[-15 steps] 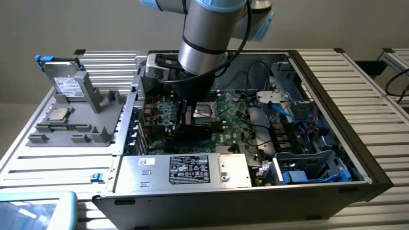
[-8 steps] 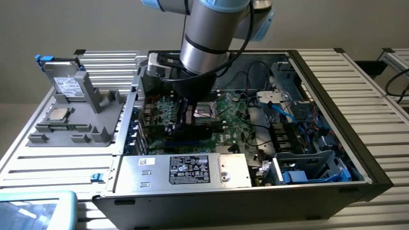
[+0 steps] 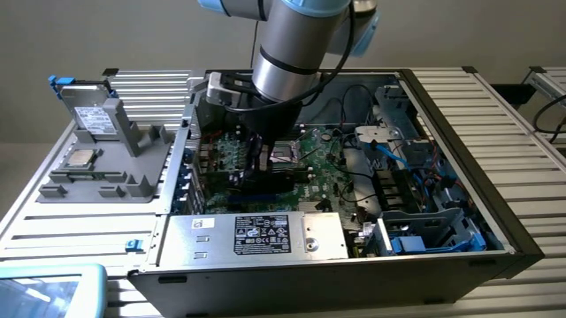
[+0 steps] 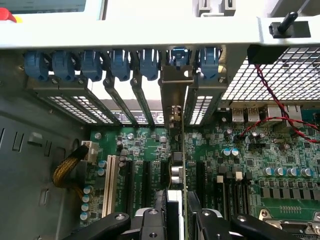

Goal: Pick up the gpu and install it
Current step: 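Insert the gpu into the slot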

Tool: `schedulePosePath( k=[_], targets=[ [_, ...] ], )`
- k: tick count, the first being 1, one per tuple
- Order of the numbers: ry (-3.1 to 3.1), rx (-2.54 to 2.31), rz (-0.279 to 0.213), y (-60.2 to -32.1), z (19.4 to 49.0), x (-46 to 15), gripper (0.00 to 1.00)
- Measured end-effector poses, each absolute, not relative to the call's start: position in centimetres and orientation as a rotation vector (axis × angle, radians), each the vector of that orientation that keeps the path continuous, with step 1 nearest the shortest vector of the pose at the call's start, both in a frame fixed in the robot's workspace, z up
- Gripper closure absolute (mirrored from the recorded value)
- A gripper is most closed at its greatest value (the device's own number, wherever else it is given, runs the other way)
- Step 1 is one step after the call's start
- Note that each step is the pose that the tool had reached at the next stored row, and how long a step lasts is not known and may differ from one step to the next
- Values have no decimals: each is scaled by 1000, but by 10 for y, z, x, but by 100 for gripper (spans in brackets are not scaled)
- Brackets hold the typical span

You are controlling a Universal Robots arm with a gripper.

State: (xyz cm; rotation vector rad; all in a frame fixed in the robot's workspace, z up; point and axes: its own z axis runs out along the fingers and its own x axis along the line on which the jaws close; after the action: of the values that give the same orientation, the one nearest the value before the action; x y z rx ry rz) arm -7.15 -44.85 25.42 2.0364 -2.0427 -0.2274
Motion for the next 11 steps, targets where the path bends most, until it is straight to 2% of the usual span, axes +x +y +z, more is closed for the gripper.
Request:
schedulePosePath(
  k=[11],
  targets=[
    [-2039,2020,-229,-446,254,-67,72]
  ],
)
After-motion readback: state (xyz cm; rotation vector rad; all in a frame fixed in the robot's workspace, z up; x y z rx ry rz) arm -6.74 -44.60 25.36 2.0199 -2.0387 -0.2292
